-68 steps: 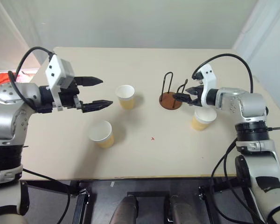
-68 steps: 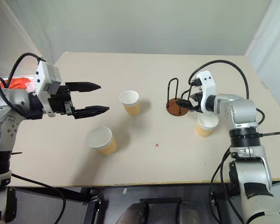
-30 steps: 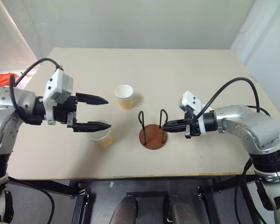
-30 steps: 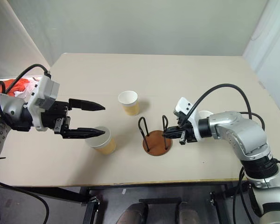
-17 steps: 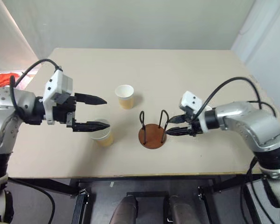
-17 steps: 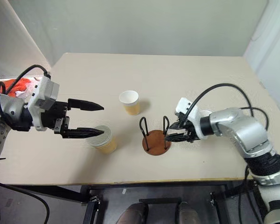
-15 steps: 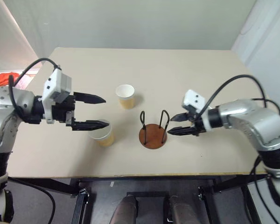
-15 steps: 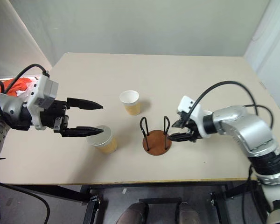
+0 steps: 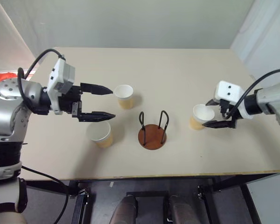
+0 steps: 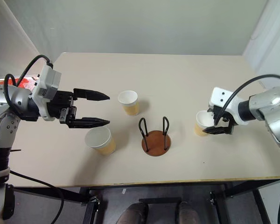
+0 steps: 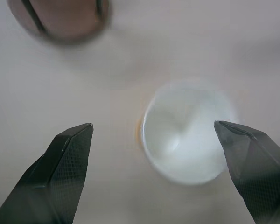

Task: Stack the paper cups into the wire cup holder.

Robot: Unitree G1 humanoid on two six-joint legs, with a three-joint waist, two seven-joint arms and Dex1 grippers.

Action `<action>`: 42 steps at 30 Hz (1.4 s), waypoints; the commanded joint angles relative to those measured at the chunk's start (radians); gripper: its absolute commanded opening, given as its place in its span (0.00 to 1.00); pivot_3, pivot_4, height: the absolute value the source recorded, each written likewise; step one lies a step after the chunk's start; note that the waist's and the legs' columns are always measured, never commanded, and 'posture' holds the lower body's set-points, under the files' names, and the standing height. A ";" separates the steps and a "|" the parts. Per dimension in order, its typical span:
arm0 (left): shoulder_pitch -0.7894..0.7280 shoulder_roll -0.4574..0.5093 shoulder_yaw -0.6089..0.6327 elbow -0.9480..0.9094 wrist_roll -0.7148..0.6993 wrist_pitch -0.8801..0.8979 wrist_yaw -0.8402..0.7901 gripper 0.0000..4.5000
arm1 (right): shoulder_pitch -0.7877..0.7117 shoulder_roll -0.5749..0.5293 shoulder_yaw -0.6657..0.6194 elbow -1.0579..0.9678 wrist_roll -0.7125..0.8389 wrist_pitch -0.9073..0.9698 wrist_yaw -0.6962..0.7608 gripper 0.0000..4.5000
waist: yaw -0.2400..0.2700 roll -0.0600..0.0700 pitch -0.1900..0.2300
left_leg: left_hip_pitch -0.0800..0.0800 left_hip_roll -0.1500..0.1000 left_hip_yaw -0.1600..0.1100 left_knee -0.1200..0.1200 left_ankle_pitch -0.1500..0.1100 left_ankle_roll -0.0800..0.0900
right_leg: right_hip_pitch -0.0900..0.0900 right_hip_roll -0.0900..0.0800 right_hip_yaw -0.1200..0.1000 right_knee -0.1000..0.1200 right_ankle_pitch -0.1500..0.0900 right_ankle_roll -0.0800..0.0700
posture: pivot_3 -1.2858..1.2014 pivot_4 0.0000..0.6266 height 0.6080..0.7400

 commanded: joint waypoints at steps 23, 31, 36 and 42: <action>0.093 0.096 0.094 -0.035 -0.008 0.003 0.023 1.00 | -0.258 0.145 -0.128 0.060 0.056 -0.077 0.238 0.00 | -0.007 0.002 0.001 | 0.000 0.000 0.002 0.001 0.000 0.001 | -0.001 0.000 0.002 0.001 -0.005 -0.009 | 0.52 0.24 1.00; 0.105 0.082 0.087 -0.042 0.000 -0.003 0.047 1.00 | -0.361 0.346 0.019 -0.054 0.040 -0.090 0.217 0.00 | -0.012 0.000 0.000 | 0.002 0.001 0.001 0.000 0.000 0.001 | -0.001 0.002 0.001 0.002 -0.007 -0.013 | 0.52 0.24 1.00; 0.129 0.087 0.102 -0.066 -0.009 0.005 0.061 1.00 | -0.362 0.379 0.067 -0.033 -0.017 -0.132 0.206 0.00 | -0.006 0.001 0.000 | -0.002 0.000 0.001 0.001 0.000 0.001 | -0.004 0.001 0.002 0.003 -0.006 -0.014 | 0.52 0.24 1.00; 0.183 0.096 0.136 -0.104 -0.026 0.022 0.079 1.00 | -0.346 0.356 0.065 -0.062 -0.006 -0.145 0.259 0.00 | -0.008 0.000 0.000 | -0.003 0.000 0.002 0.001 0.000 0.001 | -0.005 0.001 0.002 0.003 -0.006 -0.015 | 0.52 0.24 1.00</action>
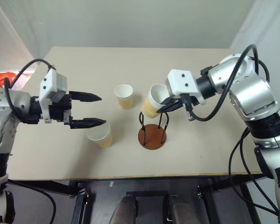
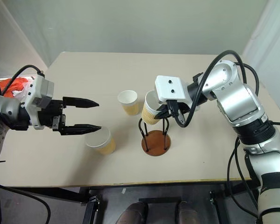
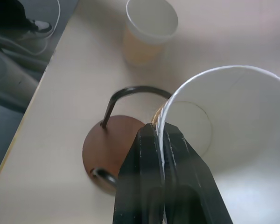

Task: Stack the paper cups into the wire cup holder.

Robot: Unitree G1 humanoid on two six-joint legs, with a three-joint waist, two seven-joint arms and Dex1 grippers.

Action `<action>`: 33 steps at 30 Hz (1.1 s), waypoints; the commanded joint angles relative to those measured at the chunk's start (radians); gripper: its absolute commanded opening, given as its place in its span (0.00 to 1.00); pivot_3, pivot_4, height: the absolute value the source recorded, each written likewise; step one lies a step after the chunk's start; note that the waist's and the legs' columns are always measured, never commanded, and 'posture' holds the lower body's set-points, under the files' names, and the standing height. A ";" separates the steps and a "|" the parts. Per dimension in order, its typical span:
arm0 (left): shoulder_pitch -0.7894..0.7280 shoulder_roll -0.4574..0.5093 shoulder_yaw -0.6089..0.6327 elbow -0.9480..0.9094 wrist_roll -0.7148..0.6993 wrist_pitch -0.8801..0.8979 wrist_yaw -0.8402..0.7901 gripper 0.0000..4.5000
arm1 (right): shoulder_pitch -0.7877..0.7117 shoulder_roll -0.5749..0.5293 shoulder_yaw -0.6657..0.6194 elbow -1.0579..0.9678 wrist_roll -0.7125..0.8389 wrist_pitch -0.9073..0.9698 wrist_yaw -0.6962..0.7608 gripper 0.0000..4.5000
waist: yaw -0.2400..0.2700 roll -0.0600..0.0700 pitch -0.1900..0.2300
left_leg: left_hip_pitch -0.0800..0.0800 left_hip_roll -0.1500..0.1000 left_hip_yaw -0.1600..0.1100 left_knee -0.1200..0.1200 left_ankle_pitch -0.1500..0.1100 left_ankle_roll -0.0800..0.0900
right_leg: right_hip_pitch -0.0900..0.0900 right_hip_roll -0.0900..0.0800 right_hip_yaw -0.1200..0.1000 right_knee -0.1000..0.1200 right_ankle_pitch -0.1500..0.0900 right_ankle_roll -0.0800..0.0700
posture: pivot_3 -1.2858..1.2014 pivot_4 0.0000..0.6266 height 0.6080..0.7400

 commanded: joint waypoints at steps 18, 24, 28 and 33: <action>0.054 0.150 0.001 -0.083 0.031 -0.062 -0.115 1.00 | 0.013 -0.005 0.011 -0.034 -0.074 -0.042 0.014 0.81 | -0.003 0.000 0.000 | 0.004 0.000 0.000 0.000 0.002 -0.002 | 0.000 0.000 0.001 0.008 -0.002 -0.004 | 0.52 0.24 1.00; 0.031 0.233 -0.089 -0.082 0.074 -0.140 -0.253 1.00 | 0.045 0.092 -0.102 0.025 -0.003 0.021 -0.122 0.96 | -0.003 0.000 0.000 | 0.004 0.000 0.000 -0.001 0.001 -0.002 | -0.002 0.000 0.001 0.011 -0.004 -0.007 | 0.52 0.24 1.00; 0.016 0.260 -0.193 -0.048 0.131 -0.214 -0.272 1.00 | 0.110 0.104 -0.107 -0.048 0.050 0.062 -0.118 0.96 | -0.001 -0.001 -0.001 | 0.004 0.000 0.000 -0.001 0.001 -0.003 | -0.002 0.000 0.001 0.011 -0.005 -0.008 | 0.52 0.24 1.00; -0.089 0.187 -0.361 0.045 0.363 -0.384 -0.256 1.00 | 0.132 0.129 -0.147 -0.068 0.093 0.132 -0.188 0.96 | -0.002 -0.002 -0.001 | 0.003 0.000 0.000 -0.001 0.000 -0.004 | -0.003 0.000 0.001 0.011 -0.005 -0.009 | 0.52 0.24 1.00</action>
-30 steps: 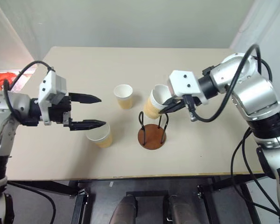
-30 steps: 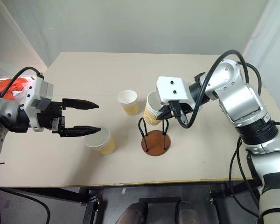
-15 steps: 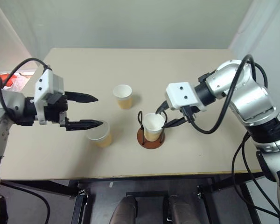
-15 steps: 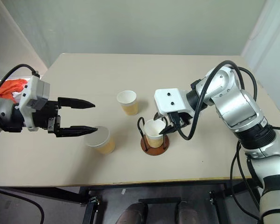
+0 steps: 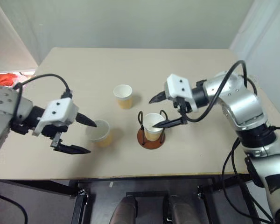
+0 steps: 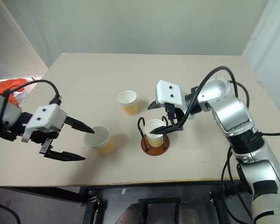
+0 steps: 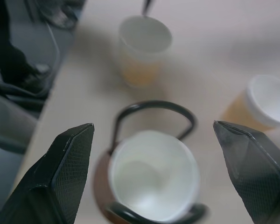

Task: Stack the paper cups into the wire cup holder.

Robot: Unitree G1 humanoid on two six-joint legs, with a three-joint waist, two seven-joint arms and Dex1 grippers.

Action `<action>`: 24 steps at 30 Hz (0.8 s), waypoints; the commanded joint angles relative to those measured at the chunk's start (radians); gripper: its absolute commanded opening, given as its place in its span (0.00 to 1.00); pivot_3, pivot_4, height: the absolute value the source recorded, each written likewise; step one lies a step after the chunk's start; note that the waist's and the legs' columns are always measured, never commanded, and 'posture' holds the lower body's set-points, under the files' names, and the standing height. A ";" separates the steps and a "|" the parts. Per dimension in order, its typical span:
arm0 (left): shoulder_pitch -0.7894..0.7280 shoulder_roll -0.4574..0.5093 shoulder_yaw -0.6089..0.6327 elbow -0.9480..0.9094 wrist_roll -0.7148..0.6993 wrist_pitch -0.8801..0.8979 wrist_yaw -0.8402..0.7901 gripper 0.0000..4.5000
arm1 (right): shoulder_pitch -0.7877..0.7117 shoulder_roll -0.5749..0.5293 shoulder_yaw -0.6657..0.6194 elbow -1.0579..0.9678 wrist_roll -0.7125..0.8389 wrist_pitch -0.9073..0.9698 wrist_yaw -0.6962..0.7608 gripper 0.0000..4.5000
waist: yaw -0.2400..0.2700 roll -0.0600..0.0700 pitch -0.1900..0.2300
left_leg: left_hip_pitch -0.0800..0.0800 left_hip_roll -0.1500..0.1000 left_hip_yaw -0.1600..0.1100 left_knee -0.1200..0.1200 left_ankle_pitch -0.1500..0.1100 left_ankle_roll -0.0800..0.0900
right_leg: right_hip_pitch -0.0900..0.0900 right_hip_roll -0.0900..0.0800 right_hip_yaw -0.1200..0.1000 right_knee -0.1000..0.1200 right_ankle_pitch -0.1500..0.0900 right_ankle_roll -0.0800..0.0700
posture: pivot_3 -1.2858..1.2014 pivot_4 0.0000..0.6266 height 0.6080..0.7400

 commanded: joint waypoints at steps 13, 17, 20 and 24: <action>-0.101 -0.122 -0.169 0.135 0.225 -0.218 -0.044 0.49 | 0.044 -0.101 -0.086 -0.105 0.038 0.110 -0.129 0.97 | 0.000 -0.001 0.000 | -0.001 0.001 0.000 0.000 -0.001 0.000 | 0.000 0.000 0.000 -0.001 0.001 0.001 | 0.52 0.24 1.00; -0.086 -0.121 -0.179 0.123 0.207 -0.212 -0.045 0.16 | 0.051 -0.137 -0.102 -0.105 0.048 0.111 -0.132 0.97 | 0.000 -0.001 0.000 | -0.001 0.000 0.000 0.000 -0.001 0.000 | 0.000 0.000 0.000 -0.001 0.001 0.002 | 0.52 0.24 1.00; -0.084 -0.123 -0.187 0.106 0.193 -0.202 -0.045 0.01 | 0.065 -0.183 -0.122 -0.098 0.048 0.104 -0.129 0.97 | 0.001 -0.001 0.000 | -0.001 0.000 0.000 0.001 -0.001 0.000 | 0.000 0.000 0.000 -0.001 0.001 0.002 | 0.52 0.24 1.00; -0.168 -0.115 -0.175 0.111 0.118 -0.173 -0.045 0.01 | 0.137 -0.276 -0.285 -0.104 0.150 0.106 -0.071 0.97 | 0.011 -0.002 0.000 | -0.002 0.000 0.000 0.001 -0.001 0.000 | 0.000 0.000 0.000 -0.001 0.001 0.002 | 0.52 0.24 1.00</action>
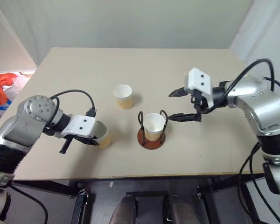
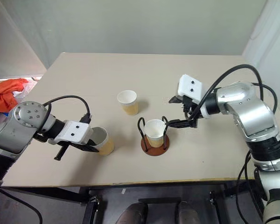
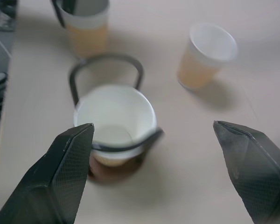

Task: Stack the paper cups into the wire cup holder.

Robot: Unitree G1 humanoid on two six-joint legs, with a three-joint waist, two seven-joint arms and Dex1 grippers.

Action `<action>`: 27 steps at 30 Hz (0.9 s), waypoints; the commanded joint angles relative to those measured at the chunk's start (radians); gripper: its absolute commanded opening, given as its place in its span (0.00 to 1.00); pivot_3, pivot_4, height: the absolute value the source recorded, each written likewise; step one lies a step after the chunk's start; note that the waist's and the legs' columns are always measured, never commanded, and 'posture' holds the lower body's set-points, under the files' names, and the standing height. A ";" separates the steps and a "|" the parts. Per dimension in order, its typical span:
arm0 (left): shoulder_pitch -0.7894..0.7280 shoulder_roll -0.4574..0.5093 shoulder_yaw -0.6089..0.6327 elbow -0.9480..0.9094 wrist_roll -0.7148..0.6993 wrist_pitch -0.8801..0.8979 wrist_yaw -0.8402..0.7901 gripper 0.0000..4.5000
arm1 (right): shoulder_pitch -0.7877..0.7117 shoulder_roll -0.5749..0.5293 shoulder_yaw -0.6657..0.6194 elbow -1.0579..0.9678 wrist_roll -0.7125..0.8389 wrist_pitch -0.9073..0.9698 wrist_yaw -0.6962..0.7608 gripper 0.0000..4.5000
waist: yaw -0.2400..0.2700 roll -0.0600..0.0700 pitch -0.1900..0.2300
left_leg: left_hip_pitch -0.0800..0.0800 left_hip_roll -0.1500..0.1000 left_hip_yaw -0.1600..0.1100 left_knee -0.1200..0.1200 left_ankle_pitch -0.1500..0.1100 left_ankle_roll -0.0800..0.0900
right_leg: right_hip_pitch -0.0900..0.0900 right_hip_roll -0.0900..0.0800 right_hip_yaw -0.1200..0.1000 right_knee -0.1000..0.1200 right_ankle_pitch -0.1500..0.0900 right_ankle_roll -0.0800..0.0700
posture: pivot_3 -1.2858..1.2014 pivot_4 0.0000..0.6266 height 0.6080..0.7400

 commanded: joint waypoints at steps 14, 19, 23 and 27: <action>-0.702 -0.078 -0.251 0.075 -0.571 0.082 -0.043 0.01 | 0.369 -0.121 -0.476 -0.122 0.275 -0.150 0.041 0.97 | 0.004 -0.004 -0.001 | -0.005 -0.001 0.003 0.005 0.001 0.004 | 0.004 0.000 0.003 -0.015 0.009 0.017 | 0.52 0.24 1.00; -0.802 -0.155 -0.430 0.184 -0.532 -0.051 -0.043 0.01 | 0.380 -0.129 -0.480 -0.160 0.294 -0.127 -0.013 0.97 | 0.002 -0.003 -0.001 | -0.008 -0.002 0.002 0.014 0.003 0.008 | 0.006 0.000 0.004 -0.015 0.012 0.022 | 0.52 0.24 1.00; -0.872 -0.216 -0.557 0.259 -0.504 -0.157 -0.043 0.01 | 0.420 -0.153 -0.511 -0.186 0.301 -0.118 -0.046 0.97 | 0.005 -0.004 0.000 | -0.009 -0.003 0.003 0.016 0.003 0.009 | 0.007 -0.001 0.005 -0.017 0.012 0.024 | 0.52 0.24 1.00; -0.923 -0.248 -0.631 0.286 -0.531 -0.221 -0.043 0.01 | 0.464 -0.160 -0.539 -0.221 0.316 -0.108 -0.087 0.97 | 0.015 -0.004 0.000 | -0.011 -0.003 0.002 0.017 0.002 0.011 | 0.007 -0.001 0.005 -0.019 0.012 0.026 | 0.52 0.24 1.00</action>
